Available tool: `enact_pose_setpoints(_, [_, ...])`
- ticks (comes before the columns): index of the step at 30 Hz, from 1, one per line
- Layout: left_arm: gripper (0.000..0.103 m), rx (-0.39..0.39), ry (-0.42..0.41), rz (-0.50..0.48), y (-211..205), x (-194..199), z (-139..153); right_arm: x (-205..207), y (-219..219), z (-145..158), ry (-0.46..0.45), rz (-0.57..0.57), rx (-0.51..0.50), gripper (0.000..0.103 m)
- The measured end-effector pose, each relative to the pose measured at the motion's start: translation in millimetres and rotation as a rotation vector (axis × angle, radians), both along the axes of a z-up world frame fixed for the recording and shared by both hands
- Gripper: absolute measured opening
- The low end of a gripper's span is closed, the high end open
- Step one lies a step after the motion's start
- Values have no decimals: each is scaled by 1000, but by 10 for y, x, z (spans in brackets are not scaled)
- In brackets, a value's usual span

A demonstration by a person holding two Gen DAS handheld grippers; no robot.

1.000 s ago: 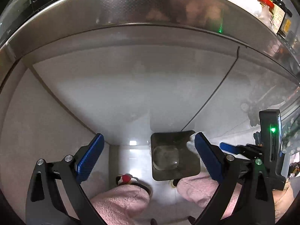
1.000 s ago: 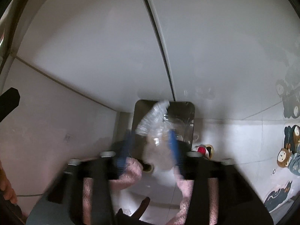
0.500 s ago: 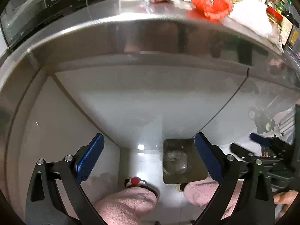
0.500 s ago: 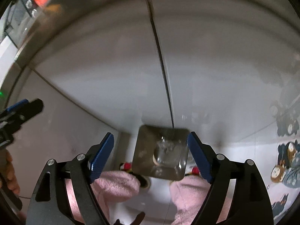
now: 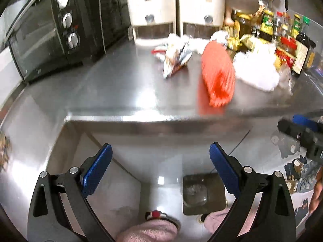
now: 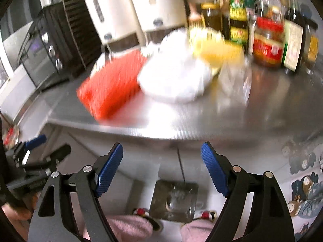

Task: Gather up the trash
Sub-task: 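Grasp the orange foam net with the left tool while the right tool grasps the white plastic bag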

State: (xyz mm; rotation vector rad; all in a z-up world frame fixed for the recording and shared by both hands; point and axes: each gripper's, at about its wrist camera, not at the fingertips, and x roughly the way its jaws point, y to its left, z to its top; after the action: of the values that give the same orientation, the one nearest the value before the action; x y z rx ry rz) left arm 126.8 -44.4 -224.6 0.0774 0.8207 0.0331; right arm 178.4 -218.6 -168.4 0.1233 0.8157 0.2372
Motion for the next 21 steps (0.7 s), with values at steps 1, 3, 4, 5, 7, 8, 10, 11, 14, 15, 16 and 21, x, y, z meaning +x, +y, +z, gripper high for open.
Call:
enact_pose_setpoints(1, [91, 2, -4, -8, -51, 26, 43, 49, -12, 107, -11, -5, -5, 72])
enact_pose_setpoints(3, [90, 8, -17, -25, -111, 66, 136, 116, -15, 234, -28, -12, -7, 66])
enact_pose_setpoints(4, [87, 12, -22, -32, -121, 81, 169, 168, -6, 327, -37, -16, -18, 66])
enact_pose_setpoints(5, [85, 15, -27, -40, -164, 125, 221, 176, -3, 399, -44, -21, -27, 66])
enact_pose_setpoints(7, [83, 16, -31, -49, -218, 194, 269, 262, 28, 467, -57, -30, -38, 65])
enact_pose_setpoints(8, [82, 15, -32, -52, -239, 213, 274, 304, 58, 502, -60, -31, -41, 65])
enact_pose_setpoints(10, [81, -1, -30, -58, -282, 314, 318, 408, 96, 560, -64, -35, -47, 65])
enact_pose_setpoints(11, [81, -8, -30, -60, -293, 369, 330, 462, 102, 568, -65, -38, -51, 64])
enact_pose_setpoints(14, [81, -18, -24, -68, -321, 475, 347, 620, 99, 521, -56, -55, -51, 63])
enact_pose_setpoints(15, [81, -16, -21, -73, -347, 523, 352, 698, 79, 494, -49, -62, -46, 63])
enact_pose_setpoints(16, [81, -10, -19, -78, -370, 564, 349, 735, 65, 472, -46, -68, -44, 63])
enact_pose_setpoints(21, [81, 4, 5, -83, -439, 794, 277, 951, 13, 338, -25, -90, -44, 60])
